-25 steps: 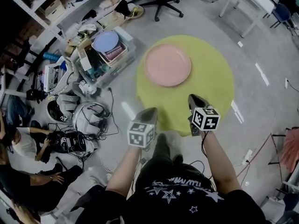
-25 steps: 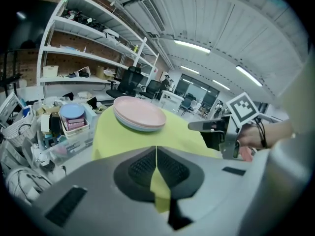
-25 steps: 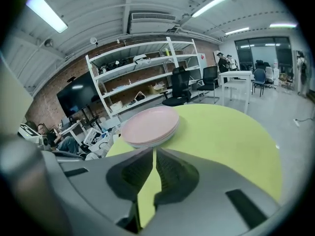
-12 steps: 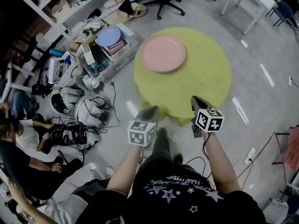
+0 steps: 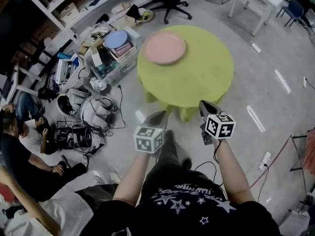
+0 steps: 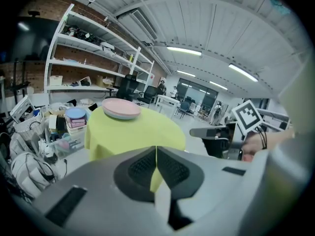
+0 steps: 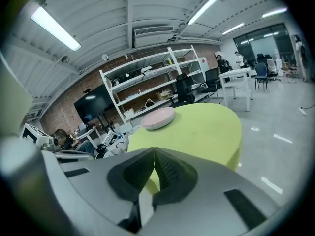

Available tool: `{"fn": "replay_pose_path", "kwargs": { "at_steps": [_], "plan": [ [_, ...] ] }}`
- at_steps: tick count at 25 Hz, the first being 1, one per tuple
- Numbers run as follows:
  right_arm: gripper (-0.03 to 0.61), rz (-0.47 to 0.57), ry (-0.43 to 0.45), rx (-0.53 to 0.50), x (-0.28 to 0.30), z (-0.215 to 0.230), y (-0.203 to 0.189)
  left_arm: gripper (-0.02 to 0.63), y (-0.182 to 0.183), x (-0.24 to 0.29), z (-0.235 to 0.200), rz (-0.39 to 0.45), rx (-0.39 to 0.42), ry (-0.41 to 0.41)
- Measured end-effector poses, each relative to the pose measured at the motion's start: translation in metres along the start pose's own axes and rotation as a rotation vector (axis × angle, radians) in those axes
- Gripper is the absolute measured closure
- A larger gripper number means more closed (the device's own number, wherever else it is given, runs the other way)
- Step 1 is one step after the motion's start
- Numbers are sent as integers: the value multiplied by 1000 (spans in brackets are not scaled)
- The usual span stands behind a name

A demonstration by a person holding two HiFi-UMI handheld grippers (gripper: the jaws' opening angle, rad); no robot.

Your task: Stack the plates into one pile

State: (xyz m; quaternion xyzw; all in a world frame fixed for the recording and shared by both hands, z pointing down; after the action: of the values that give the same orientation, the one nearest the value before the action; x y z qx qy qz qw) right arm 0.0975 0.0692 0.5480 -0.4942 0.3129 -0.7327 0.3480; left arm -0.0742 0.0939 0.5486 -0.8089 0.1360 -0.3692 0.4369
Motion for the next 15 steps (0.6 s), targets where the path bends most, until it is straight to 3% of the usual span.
{"fn": "replay_pose_path", "kwargs": {
  "at_steps": [15],
  "plan": [
    [563,17,25,-31,-85,15,-33,594,-41,-33,88,16,7,-6]
  ]
}}
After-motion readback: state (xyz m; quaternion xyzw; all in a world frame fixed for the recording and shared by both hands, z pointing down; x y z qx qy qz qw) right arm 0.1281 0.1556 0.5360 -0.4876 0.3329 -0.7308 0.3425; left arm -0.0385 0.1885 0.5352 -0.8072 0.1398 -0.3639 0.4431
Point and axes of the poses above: the fingertips, and each gripper's own axes: x forward along the fingers, z to its right, y out of its top, the point moved 1 cm from there along -x, backward along the fingers, and after that the axes turned 7 degrees about -y, right-handed, at the moved point
